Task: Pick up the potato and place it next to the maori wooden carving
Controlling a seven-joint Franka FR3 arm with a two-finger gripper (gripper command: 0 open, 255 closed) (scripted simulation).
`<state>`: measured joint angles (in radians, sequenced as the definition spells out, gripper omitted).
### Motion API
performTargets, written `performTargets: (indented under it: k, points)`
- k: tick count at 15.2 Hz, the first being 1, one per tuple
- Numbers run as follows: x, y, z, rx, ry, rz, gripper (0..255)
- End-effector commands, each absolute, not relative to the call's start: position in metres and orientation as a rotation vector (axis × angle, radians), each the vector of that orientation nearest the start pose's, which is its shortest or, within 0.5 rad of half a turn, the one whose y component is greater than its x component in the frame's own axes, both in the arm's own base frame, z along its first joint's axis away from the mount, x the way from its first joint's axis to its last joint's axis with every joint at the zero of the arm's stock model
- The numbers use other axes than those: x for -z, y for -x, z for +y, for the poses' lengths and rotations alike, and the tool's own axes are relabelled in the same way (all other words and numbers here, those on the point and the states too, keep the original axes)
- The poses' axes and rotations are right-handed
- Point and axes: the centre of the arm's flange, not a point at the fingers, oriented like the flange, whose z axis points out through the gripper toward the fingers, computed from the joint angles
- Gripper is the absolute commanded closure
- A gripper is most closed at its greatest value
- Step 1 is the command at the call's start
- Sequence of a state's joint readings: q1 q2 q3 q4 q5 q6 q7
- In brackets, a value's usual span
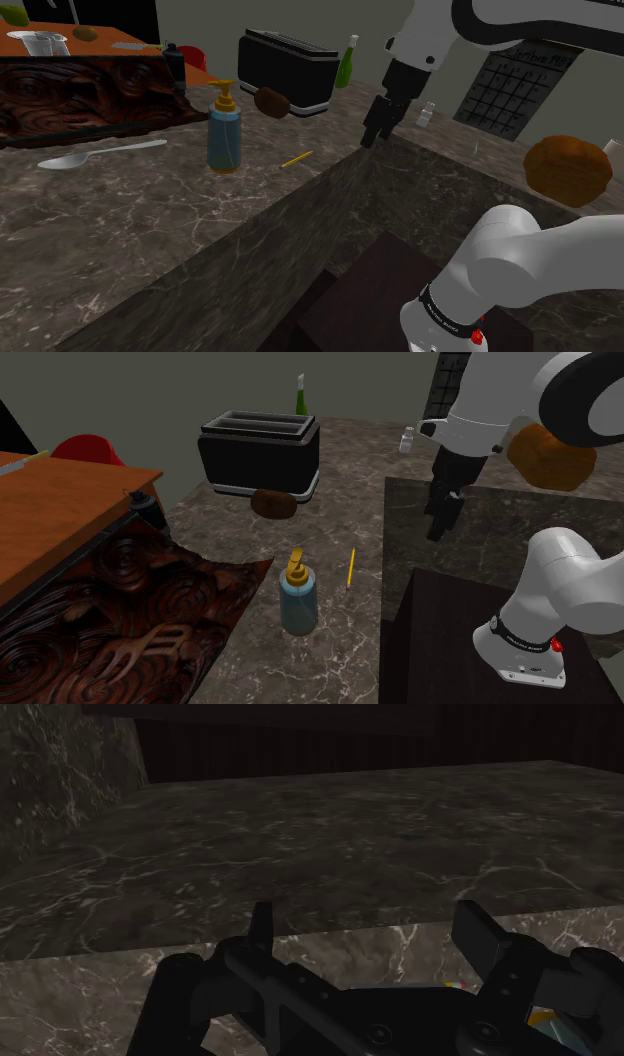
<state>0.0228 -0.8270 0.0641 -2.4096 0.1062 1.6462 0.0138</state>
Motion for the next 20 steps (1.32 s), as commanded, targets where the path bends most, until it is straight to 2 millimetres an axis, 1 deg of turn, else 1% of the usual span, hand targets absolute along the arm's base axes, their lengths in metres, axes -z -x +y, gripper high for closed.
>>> performTargets:
  k: [1, 11, 20]
  points:
    - [-0.584, -0.301, 0.042, 0.093, 3.078, -0.076, 0]
    - [-0.55, -0.401, 0.001, 0.341, 2.989, -0.112, 0]
    - [-0.532, -0.496, -0.033, 0.553, 2.893, -0.142, 0]
